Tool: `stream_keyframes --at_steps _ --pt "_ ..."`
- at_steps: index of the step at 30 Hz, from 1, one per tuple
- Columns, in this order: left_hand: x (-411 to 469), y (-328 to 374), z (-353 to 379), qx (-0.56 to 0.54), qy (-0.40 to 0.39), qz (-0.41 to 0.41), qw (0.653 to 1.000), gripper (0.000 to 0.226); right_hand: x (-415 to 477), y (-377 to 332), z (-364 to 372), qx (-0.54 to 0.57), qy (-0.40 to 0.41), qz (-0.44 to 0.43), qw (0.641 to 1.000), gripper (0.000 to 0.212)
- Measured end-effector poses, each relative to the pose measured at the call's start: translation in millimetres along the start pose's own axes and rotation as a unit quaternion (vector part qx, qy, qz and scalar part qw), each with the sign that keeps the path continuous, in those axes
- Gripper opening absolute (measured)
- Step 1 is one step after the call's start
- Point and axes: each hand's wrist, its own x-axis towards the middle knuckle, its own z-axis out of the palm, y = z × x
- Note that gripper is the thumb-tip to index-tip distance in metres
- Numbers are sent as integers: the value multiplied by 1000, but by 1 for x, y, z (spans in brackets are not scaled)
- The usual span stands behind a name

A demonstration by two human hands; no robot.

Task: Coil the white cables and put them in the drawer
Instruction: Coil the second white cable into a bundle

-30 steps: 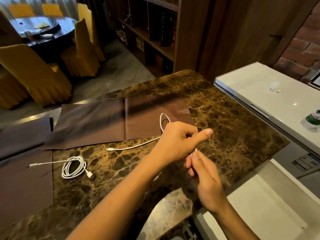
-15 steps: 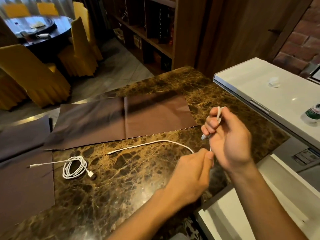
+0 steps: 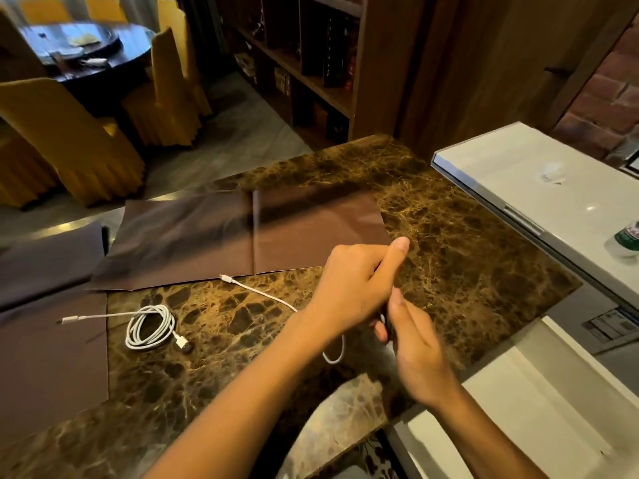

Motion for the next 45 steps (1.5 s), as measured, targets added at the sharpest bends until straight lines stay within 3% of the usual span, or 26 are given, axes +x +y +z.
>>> stream_keyframes --at_steps 3,7,11,13,16,19,22,25,29,32,34,39,42,45 --pt "6 -8 4 -97 8 -32 995 64 0 -11 -1 53 -30 6 998 40" --pt "-7 -18 19 -197 6 -89 976 67 4 -40 -8 271 -72 -2 960 37" --pt "-37 -17 38 -168 2 -62 984 47 28 -64 -31 378 -35 -13 925 36" --pt "-50 -10 45 -120 -30 -28 992 41 43 -66 -38 365 5 -15 931 37" --pt "-51 3 42 -90 -55 -9 994 39 61 -45 -40 256 51 -14 965 37" --pt "-35 7 25 -70 -15 -3 997 42 67 -18 -41 49 79 -33 995 37" --pt "-13 9 6 -13 20 29 999 42 58 -3 -34 -26 73 -22 997 44" --pt "6 7 -1 29 16 26 999 50 41 1 -16 9 46 -13 999 45" --pt "21 -4 -5 1 11 -5 1000 58 32 -4 0 62 -3 19 998 42" --pt "25 -9 -8 -68 -6 -23 997 63 27 -14 1 62 -22 8 998 43" --pt "24 -12 -7 -138 -25 -52 989 66 23 -24 3 140 -51 -1 989 41" --pt "16 -15 0 -218 -37 -134 966 57 26 -55 -1 344 -104 7 933 35" --pt "1 -14 7 -251 -75 -127 957 42 35 -64 -5 393 -114 4 912 31" --pt "-7 -17 13 -224 -23 -105 969 46 44 -67 -9 376 -80 -8 923 33"
